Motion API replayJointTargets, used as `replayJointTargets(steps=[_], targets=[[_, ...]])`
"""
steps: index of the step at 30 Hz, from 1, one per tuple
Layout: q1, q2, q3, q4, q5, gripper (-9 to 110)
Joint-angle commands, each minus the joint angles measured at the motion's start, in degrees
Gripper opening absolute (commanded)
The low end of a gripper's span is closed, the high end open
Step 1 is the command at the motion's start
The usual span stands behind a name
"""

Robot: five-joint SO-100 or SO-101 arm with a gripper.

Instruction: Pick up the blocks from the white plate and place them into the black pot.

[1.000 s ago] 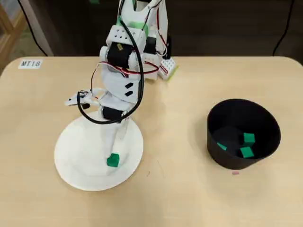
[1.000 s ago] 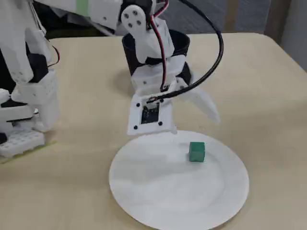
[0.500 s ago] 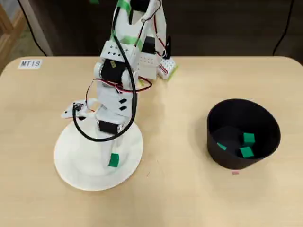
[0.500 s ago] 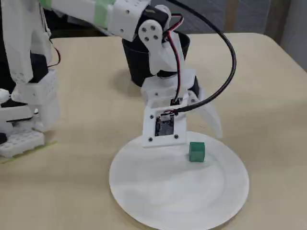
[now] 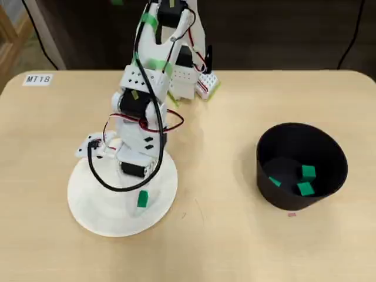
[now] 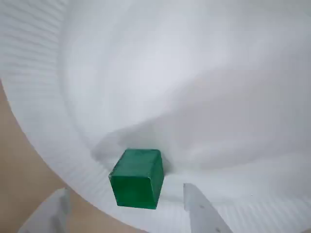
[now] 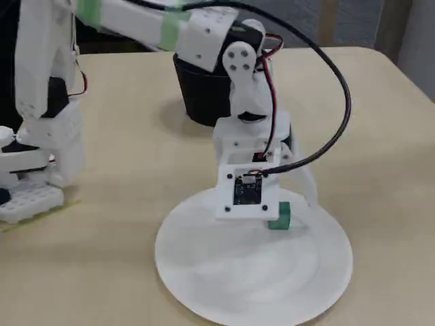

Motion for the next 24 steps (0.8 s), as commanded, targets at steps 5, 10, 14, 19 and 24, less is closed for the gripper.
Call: replayJointTargets(steps=[5,10,14,19,24], targets=[[-0.53,-2.81,-5.8,1.41,-0.35,34],[0.0,-4.83,-7.38,1.58,0.26,32],[0.26,-5.36,-8.17,1.49,0.09,24],[0.62,-5.63,-8.26,0.7,0.53,12],[0.88,-5.27,-8.26,-0.53,0.88,1]])
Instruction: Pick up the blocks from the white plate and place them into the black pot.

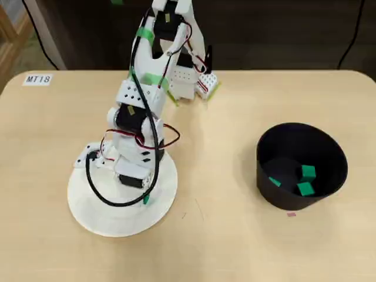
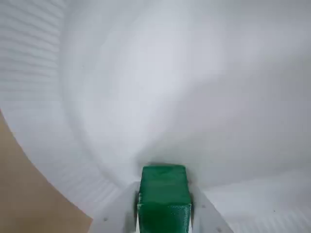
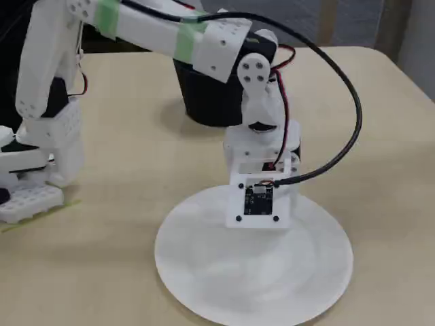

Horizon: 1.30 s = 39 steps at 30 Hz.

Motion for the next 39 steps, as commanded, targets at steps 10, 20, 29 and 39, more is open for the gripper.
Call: replayJointTargets(steps=[10,20,29,39], targets=[[-1.85,10.37,-2.64,-5.62,-1.85,-2],[-20.3,32.17,10.46,-24.79,2.11,-2],[-38.58,45.88,19.78,-31.29,7.12,-2],[-49.75,53.26,38.58,-40.52,8.7,-2]])
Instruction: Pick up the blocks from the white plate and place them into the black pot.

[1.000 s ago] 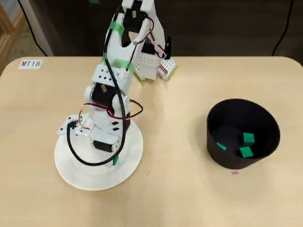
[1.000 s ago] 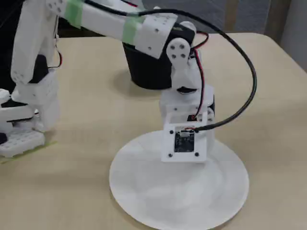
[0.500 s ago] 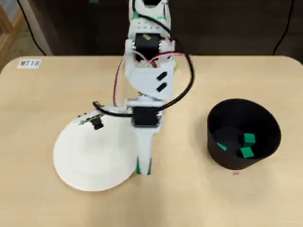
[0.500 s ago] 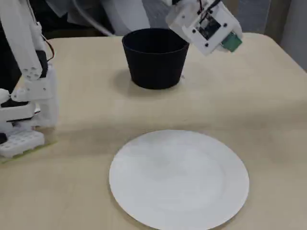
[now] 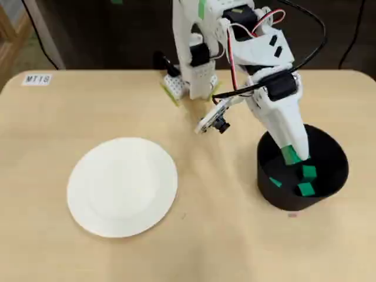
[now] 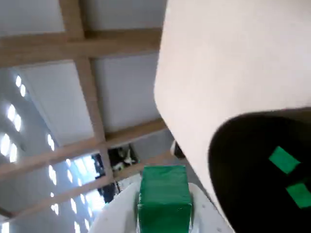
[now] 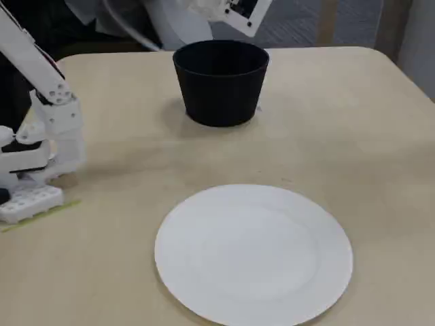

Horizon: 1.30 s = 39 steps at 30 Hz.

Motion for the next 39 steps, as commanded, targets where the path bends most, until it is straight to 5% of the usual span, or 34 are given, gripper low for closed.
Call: replayJointTargets(steps=[1,18,21,25,29,32,39], targets=[[-2.29,3.6,3.25,-1.85,0.09,-2],[-6.94,6.68,15.82,-5.54,0.79,-2],[-7.29,6.68,15.91,-5.45,-1.05,24],[-7.03,6.59,16.0,-5.54,-1.05,29],[-6.59,6.59,15.73,-5.45,-0.88,21],[-5.63,6.5,14.85,-4.57,0.35,-2],[5.98,6.86,6.68,6.94,0.18,-2]])
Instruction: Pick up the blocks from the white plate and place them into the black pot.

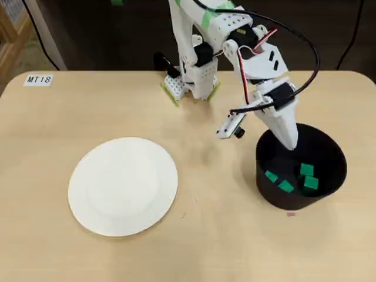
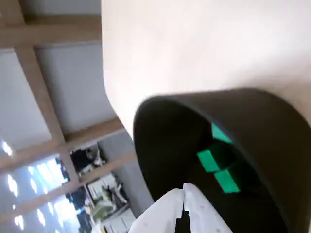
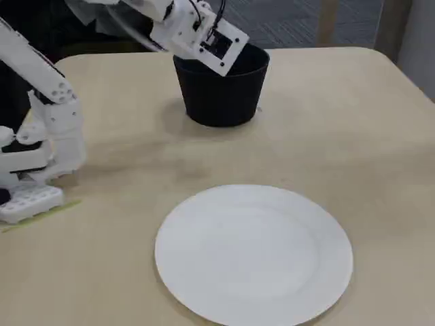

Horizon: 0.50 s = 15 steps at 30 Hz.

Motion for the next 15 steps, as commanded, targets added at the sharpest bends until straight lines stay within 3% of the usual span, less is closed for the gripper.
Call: replayJointTargets(steps=[1,8,15], targets=[[7.65,2.02,-5.36,4.22,0.0,-2],[22.94,4.92,-5.27,10.11,-1.23,-2],[27.42,17.93,5.36,14.68,-3.08,-2]])
